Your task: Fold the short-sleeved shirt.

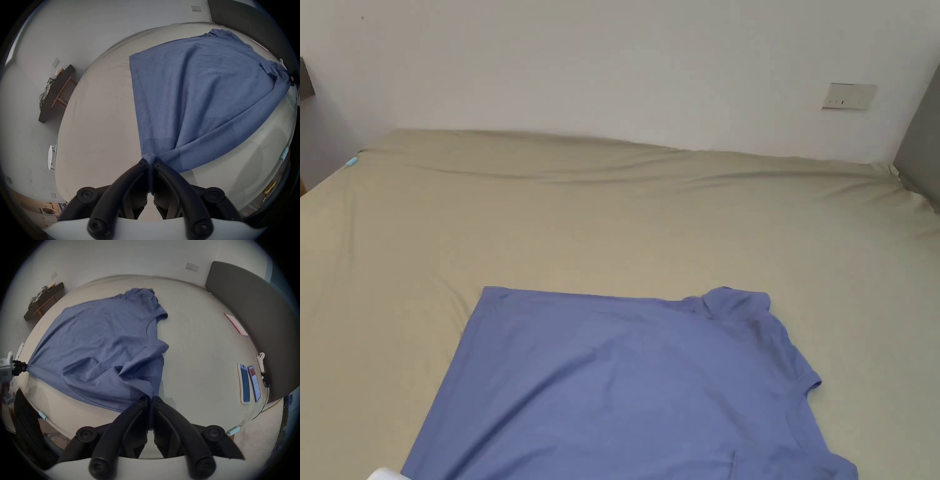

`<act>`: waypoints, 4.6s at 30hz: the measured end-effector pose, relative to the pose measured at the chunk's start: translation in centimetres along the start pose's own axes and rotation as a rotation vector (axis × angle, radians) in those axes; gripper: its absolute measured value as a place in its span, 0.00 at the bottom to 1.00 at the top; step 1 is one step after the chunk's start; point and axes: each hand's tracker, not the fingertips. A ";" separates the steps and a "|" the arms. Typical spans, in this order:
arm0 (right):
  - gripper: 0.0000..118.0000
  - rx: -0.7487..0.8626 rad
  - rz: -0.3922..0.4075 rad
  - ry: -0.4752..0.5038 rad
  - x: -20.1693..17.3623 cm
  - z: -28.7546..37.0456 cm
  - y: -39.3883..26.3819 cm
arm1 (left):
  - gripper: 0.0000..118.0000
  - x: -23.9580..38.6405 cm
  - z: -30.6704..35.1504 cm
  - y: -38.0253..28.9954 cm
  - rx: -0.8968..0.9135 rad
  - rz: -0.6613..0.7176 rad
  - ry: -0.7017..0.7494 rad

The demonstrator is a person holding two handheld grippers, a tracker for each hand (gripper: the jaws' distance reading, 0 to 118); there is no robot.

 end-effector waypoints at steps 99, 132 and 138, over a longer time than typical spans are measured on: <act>0.40 0.308 -0.004 -0.137 -5.9 5.9 4.7 | 0.07 2.2 4.7 1.3 0.165 0.402 -0.077; 0.10 0.183 -0.283 0.175 -1.0 2.1 -0.5 | 0.07 -0.1 5.4 0.7 0.239 0.602 -0.160; 0.10 0.191 -0.366 0.185 -0.1 2.4 3.5 | 0.07 -1.8 5.3 4.2 0.299 0.652 -0.176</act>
